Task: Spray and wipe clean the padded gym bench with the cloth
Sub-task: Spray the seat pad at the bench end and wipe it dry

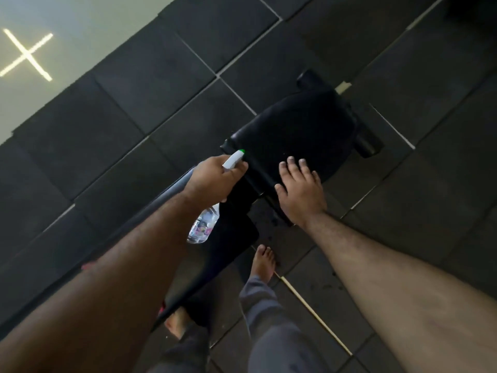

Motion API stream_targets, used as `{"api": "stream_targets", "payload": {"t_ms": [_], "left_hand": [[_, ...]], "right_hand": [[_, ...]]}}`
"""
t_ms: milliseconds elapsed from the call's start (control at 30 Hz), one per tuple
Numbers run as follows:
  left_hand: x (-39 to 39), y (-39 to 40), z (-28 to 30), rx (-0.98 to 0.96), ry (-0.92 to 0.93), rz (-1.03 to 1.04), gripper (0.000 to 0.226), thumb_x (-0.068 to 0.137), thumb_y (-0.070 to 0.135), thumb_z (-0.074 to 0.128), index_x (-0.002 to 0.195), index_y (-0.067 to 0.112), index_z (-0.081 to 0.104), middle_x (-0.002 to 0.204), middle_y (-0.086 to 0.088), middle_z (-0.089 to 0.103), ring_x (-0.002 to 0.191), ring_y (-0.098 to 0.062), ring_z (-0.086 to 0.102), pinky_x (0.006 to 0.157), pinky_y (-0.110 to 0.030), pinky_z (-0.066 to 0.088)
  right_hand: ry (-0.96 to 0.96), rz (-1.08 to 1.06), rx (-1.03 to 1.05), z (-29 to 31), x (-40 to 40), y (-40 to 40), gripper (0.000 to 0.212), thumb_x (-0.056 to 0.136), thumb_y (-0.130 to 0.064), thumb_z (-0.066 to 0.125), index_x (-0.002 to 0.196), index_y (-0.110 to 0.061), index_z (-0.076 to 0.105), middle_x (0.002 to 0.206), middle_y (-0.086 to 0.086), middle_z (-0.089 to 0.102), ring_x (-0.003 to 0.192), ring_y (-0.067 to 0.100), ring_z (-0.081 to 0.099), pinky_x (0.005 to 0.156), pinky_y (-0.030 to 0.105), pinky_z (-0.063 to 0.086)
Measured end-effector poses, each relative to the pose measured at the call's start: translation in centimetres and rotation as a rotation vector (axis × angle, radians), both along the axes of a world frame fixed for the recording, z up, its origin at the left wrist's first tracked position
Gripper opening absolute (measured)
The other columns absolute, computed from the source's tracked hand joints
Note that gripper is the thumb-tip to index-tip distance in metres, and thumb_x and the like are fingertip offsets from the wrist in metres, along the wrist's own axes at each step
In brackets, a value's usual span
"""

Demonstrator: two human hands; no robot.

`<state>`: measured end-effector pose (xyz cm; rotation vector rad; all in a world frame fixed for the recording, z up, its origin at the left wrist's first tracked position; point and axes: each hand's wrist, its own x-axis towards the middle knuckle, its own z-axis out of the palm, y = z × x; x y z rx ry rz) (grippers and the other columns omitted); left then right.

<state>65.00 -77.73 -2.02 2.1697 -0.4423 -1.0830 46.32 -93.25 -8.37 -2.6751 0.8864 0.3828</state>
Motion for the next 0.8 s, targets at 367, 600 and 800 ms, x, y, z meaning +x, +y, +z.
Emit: {"api": "stream_targets", "payload": {"t_ms": [367, 600, 800], "left_hand": [[1.3, -8.7, -2.7, 0.288, -0.125, -0.037, 0.053, 0.084, 0.069, 0.069, 0.079, 0.016, 0.075, 0.063, -0.005, 0.074, 0.050, -0.026, 0.073, 0.060, -0.045, 0.068], [3.0, -14.2, -1.6, 0.240, -0.107, -0.052, 0.042, 0.097, 0.053, 0.075, 0.089, 0.013, 0.081, 0.076, -0.004, 0.080, 0.040, -0.009, 0.063, 0.038, -0.024, 0.051], [3.5, -18.3, -0.5, 0.229, -0.087, -0.237, 0.024, 0.103, 0.044, 0.070, 0.095, 0.024, 0.080, 0.071, 0.000, 0.072, 0.041, -0.009, 0.060, 0.040, -0.025, 0.050]], "right_hand": [[-0.198, -0.004, 0.150, -1.5, -2.2, -1.6, 0.061, 0.108, -0.037, 0.049, 0.166, -0.024, 0.037, 0.176, -0.001, 0.029, 0.165, 0.026, 0.021, 0.132, 0.049, 0.019], [-0.238, 0.023, 0.230, -2.8, -3.5, -1.9, 0.069, 0.108, -0.038, 0.048, 0.170, -0.021, 0.026, 0.180, 0.000, 0.016, 0.167, 0.023, 0.009, 0.134, 0.046, 0.010], [-0.232, 0.097, 0.293, -3.3, -4.8, -2.9, 0.072, 0.110, -0.042, 0.045, 0.172, -0.022, 0.016, 0.181, -0.004, 0.004, 0.167, 0.017, -0.003, 0.134, 0.037, -0.002]]}}
